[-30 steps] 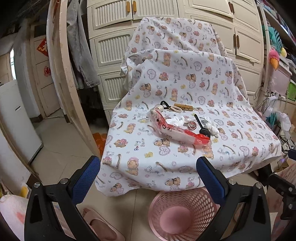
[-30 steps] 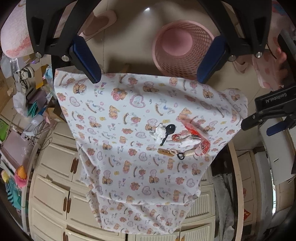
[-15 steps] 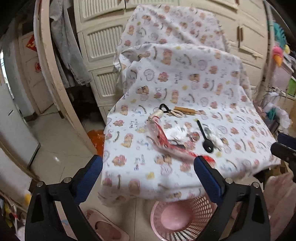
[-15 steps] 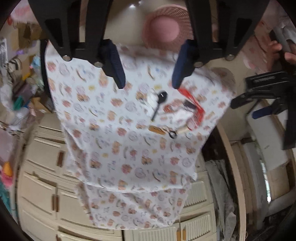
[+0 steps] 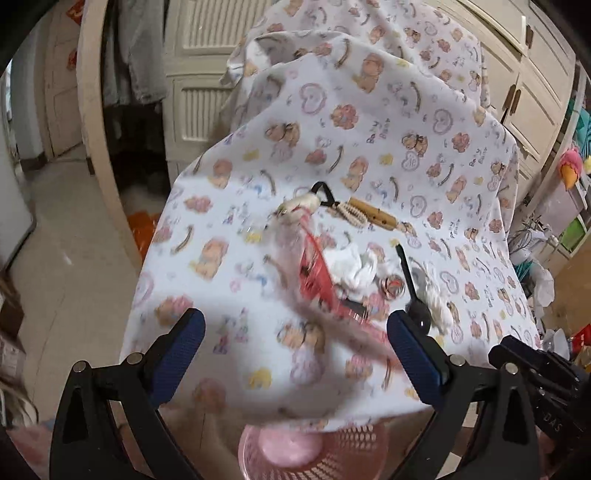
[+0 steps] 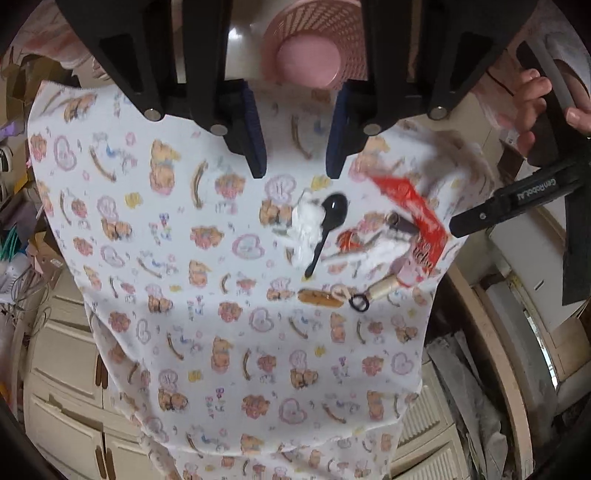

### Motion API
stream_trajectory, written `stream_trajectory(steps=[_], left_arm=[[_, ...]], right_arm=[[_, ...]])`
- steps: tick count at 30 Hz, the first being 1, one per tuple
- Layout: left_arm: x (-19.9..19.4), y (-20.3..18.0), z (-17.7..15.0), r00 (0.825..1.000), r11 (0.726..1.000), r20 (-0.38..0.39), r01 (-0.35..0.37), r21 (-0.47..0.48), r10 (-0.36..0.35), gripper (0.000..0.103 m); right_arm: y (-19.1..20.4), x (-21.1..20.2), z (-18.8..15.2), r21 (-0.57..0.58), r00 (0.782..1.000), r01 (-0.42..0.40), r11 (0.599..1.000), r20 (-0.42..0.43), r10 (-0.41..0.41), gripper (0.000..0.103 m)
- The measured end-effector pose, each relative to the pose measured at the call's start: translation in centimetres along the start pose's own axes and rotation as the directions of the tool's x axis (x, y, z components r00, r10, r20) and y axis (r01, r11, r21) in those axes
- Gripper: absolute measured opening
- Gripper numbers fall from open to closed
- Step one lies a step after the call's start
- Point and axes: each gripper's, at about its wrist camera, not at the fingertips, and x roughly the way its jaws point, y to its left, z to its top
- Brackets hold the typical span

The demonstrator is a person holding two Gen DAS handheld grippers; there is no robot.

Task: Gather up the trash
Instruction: 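Grasp the red snack wrapper with the left tool while the right tool grasps the white tissue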

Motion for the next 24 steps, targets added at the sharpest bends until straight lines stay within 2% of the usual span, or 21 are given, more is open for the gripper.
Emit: stream_trajectory(steps=[6, 8, 9, 13, 15, 17, 21, 24], left_arm=[[1.9, -1.5, 0.5, 0.999, 0.999, -0.023, -0.028, 0.043, 0.029, 0.097], [2.3, -2.0, 0.4, 0.999, 0.997, -0.028, -0.04, 0.061, 0.042, 0.08], [2.5, -2.1, 0.4, 0.998, 0.997, -0.038, -0.043, 0.066, 0.045, 0.075], [2.7, -2.1, 0.1, 0.997, 0.998, -0.067, -0.031, 0.062, 0.035, 0.038], [2.3, -2.0, 0.1, 0.998, 0.997, -0.062, -0.028, 0.068, 0.032, 0.034], [1.8, -1.9, 0.2, 0.998, 0.996, -0.041, -0.04, 0.08, 0.043, 0.022], [1.4, -1.0, 0.2, 0.998, 0.995, -0.031, -0.054, 0.08, 0.057, 0.007], [1.1, -0.5, 0.2, 0.998, 0.995, -0.029, -0.057, 0.085, 0.06, 0.001]], right_arm=[[-0.8, 1.5, 0.8, 0.039, 1.0, 0.024, 0.999, -0.011, -0.024, 0.032], [-1.0, 1.8, 1.1, 0.054, 0.999, 0.034, 0.998, -0.006, -0.033, 0.033], [-1.0, 1.9, 1.2, 0.058, 0.999, 0.039, 0.998, -0.002, -0.039, 0.033], [-0.8, 2.2, 1.6, 0.06, 0.999, 0.048, 0.997, 0.007, -0.048, 0.039], [-0.5, 2.5, 1.8, 0.054, 0.998, 0.06, 0.997, 0.015, -0.061, 0.043], [-0.1, 2.8, 1.9, 0.047, 0.997, 0.076, 0.996, 0.019, -0.077, 0.048], [0.2, 3.3, 2.1, 0.044, 0.995, 0.095, 0.995, 0.021, -0.096, 0.063], [0.2, 3.7, 2.3, 0.043, 0.995, 0.1, 0.994, 0.019, -0.101, 0.064]])
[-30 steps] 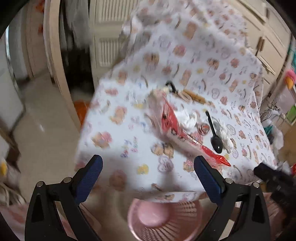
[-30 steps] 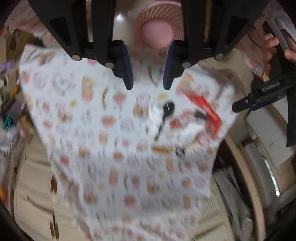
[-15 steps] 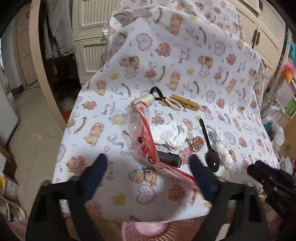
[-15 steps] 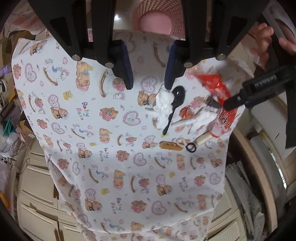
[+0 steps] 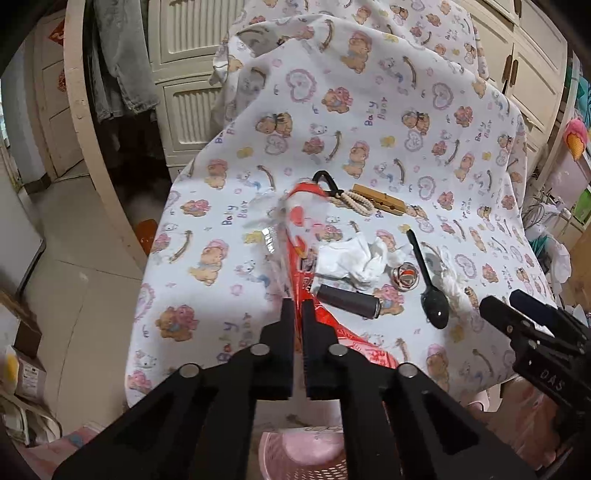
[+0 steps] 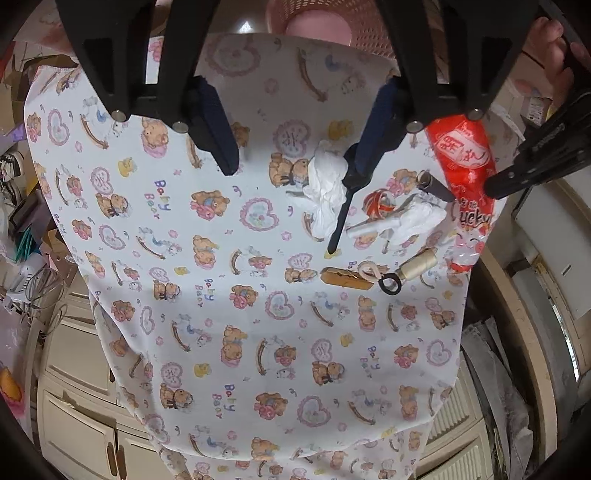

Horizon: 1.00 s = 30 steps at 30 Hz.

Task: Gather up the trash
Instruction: 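Grasp the red snack wrapper with the left tool while the right tool grasps the white tissue, then lift the red wrapper and white tissue over the pink wastebasket with both tools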

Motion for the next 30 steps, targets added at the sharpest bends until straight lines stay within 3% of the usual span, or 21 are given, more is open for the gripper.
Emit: stream_trajectory(steps=[5, 7, 12, 15, 18, 21, 25, 30], left_arm=[[-0.4, 0.5, 0.0, 1.0, 0.999, -0.006, 0.03, -0.009, -0.031, 0.001], [-0.4, 0.7, -0.1, 0.999, 0.999, -0.011, 0.036, -0.014, -0.036, 0.001], [-0.3, 0.9, -0.3, 0.999, 0.999, -0.02, 0.044, -0.025, -0.045, 0.001], [-0.4, 1.0, -0.3, 0.999, 0.999, -0.02, 0.046, -0.027, -0.047, 0.001], [-1.0, 1.1, -0.2, 0.999, 0.998, -0.004, 0.052, -0.031, -0.053, 0.0], [-2.3, 1.5, 0.0, 0.999, 0.999, 0.044, 0.005, -0.033, -0.004, 0.0], [-3.6, 2.5, 0.3, 0.996, 0.995, 0.066, 0.068, -0.066, -0.064, 0.0], [-4.6, 1.8, -0.5, 0.994, 0.996, 0.059, 0.09, -0.023, -0.088, 0.0]], right_arm=[[0.3, 1.0, 0.2, -0.009, 1.0, -0.002, 1.0, -0.018, 0.002, 0.06], [0.7, 1.7, 0.1, -0.019, 0.999, -0.011, 1.0, -0.034, 0.011, 0.048], [1.3, 2.7, -0.1, -0.02, 0.998, -0.005, 1.0, -0.064, 0.003, 0.033], [1.3, 2.8, -0.1, -0.011, 0.998, -0.024, 1.0, -0.058, 0.023, 0.014], [1.4, 3.1, -0.1, -0.031, 0.999, 0.022, 0.999, -0.048, -0.023, 0.01], [0.6, 2.4, 0.4, 0.018, 0.999, 0.022, 1.0, -0.032, -0.022, 0.01], [0.5, 0.5, 0.8, -0.015, 1.0, 0.019, 1.0, 0.018, -0.019, 0.01], [0.2, -0.9, 0.3, -0.037, 1.0, -0.011, 0.999, 0.025, 0.012, 0.01]])
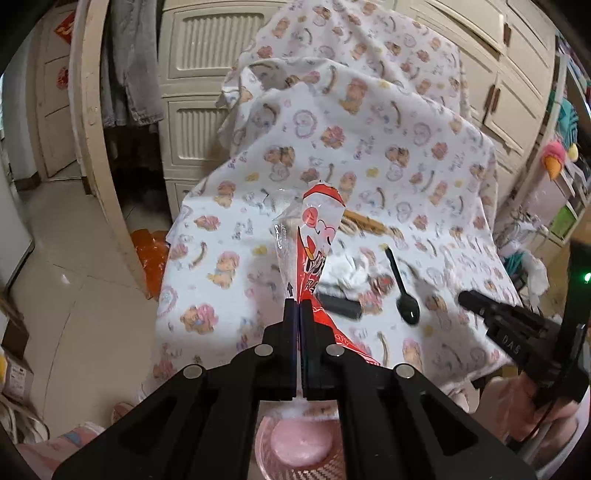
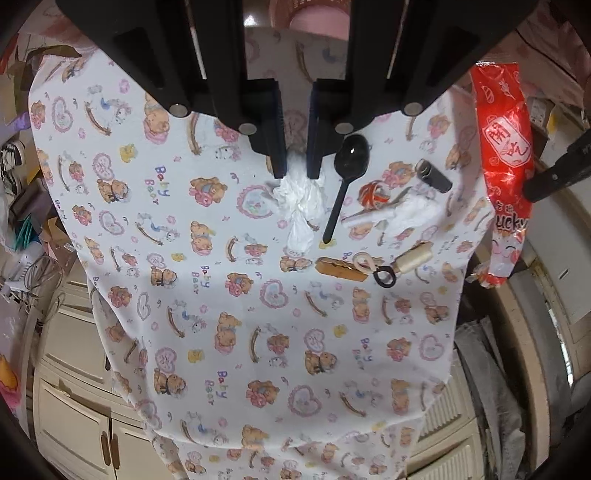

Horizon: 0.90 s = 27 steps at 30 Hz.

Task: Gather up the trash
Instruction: 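Lift the red wrapper and white tissue over the pink wastebasket with both tools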

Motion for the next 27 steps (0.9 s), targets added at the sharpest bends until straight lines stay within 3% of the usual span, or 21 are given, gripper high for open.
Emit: stream_trajectory(steps=[7, 11, 15, 19, 24, 27], left_arm=[[-3.6, -3.6, -0.3, 1.0, 0.993, 0.012, -0.022, 0.117, 0.021, 0.0], [-5.4, -4.1, -0.7, 1.0, 0.995, -0.031, 0.001, 0.103, 0.002, 0.0], [-5.6, -3.6, -2.7, 0.998, 0.996, -0.065, 0.001, 0.084, 0.004, 0.0], [-4.1, -2.6, -5.8, 0.997, 0.999, -0.072, 0.009, 0.037, -0.007, 0.0], [-2.1, -2.9, -7.8, 0.996, 0.995, -0.078, -0.043, 0.094, 0.05, 0.0], [-2.3, -3.5, -7.9, 0.997, 0.989, -0.05, -0.055, 0.136, 0.062, 0.0]], right_arm=[[0.5, -6.9, -1.0, 0.007, 0.993, -0.077, 0.997, 0.09, 0.076, 0.01], [2.2, -11.2, -2.3, -0.026, 0.984, -0.107, 0.994, 0.143, 0.11, 0.01], [3.7, -14.3, -4.5, -0.043, 0.977, -0.158, 0.987, 0.141, 0.162, 0.01], [4.6, -14.4, -7.0, -0.076, 0.981, -0.151, 0.986, 0.109, 0.158, 0.01], [3.9, -11.9, -8.8, -0.052, 0.992, -0.122, 0.991, 0.017, 0.123, 0.01], [2.9, -11.0, -8.8, -0.004, 0.987, -0.16, 0.987, -0.015, 0.16, 0.01]])
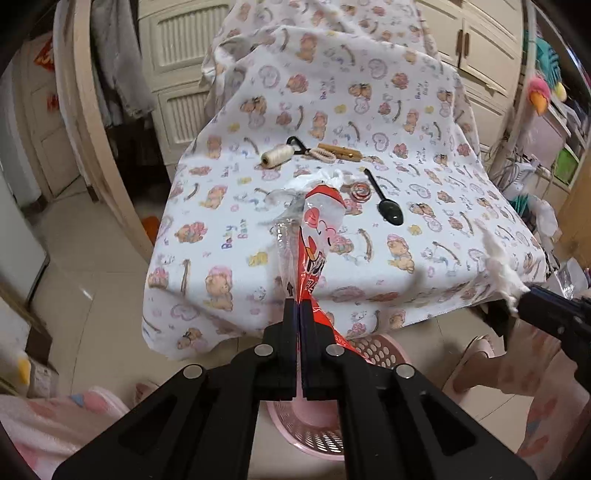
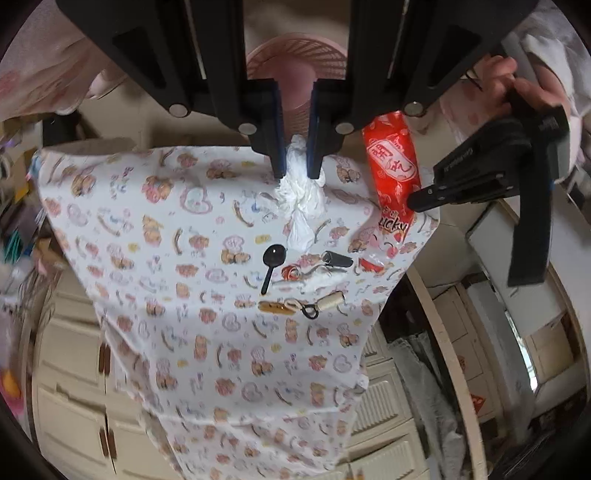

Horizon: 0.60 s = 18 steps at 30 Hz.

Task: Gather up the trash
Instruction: 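Lift the red wrapper and white tissue over the pink wastebasket with both tools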

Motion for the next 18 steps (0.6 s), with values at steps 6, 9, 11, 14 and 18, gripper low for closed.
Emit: stream_trajectory(steps=[6, 9, 11, 14, 18], left_arm=[[2.6, 0.8, -0.9, 0.985, 0.988, -0.125, 0.107, -0.107, -0.12, 0.0], [4.5, 1.2, -1.2, 0.976, 0.985, -0.18, 0.098, -0.14, -0.123, 0.0], [5.6, 1.4, -1.7, 0.966, 0.981, -0.221, 0.102, -0.163, -0.137, 0.0], [7.1, 1.1, -2.4, 0.95, 0.983, -0.285, 0.087, -0.164, -0.131, 0.0], [8.2, 0.0, -3.5, 0.935, 0.992, -0.343, 0.059, -0.112, -0.094, 0.0]], right_arm=[[0.6, 2.0, -0.8, 0.009, 0.992, -0.083, 0.997, -0.09, 0.083, 0.01], [1.0, 3.4, -1.3, 0.019, 0.987, -0.079, 0.997, -0.142, 0.081, 0.01], [0.3, 4.5, -1.5, 0.07, 0.979, -0.083, 0.994, -0.178, 0.094, 0.01], [-0.4, 5.3, -1.9, 0.084, 0.974, -0.044, 0.996, -0.216, 0.061, 0.01], [-1.4, 6.9, -2.9, 0.087, 0.96, 0.007, 0.996, -0.28, 0.018, 0.01]])
